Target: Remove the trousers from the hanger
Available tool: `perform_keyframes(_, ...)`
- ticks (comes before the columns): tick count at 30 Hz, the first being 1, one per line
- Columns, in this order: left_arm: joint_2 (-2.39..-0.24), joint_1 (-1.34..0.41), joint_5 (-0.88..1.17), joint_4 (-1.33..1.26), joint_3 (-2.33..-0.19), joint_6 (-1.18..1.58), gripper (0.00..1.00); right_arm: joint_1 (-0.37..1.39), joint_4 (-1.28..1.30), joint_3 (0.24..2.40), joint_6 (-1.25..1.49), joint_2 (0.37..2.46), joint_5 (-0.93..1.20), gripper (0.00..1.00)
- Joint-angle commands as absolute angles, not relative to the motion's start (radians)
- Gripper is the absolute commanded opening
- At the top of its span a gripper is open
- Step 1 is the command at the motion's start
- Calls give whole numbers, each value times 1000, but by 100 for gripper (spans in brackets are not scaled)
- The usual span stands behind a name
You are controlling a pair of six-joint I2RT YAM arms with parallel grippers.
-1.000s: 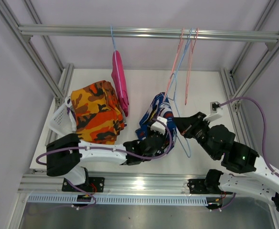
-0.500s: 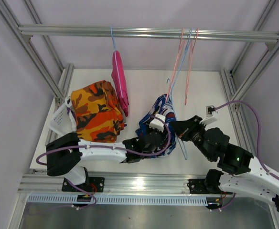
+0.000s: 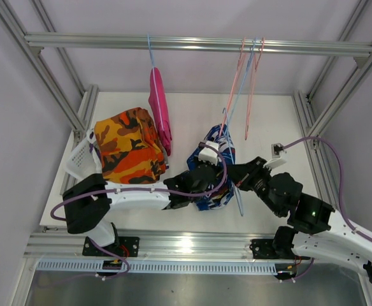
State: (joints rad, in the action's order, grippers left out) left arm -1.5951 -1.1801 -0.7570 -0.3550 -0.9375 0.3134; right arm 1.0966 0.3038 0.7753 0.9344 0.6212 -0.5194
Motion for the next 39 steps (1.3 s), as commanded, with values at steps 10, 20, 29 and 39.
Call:
perform_keyframes(10,-1448,-1155,-753,-304,-989,307,1,1112,261,703,965,545,-557,0)
perform_keyframes(20,-1240,-1163,-796,-158,-956,238,0,1112,264,631,954,520,-633,0)
perform_keyframes(29,-1092,-1181,-841,-20,-1002,137,1,1114,247,627,956,581,-638,0)
perform_keyframes(39,-931,-1187,-885,74,-1077,34,1,1112,261,630,950,615,-670,0)
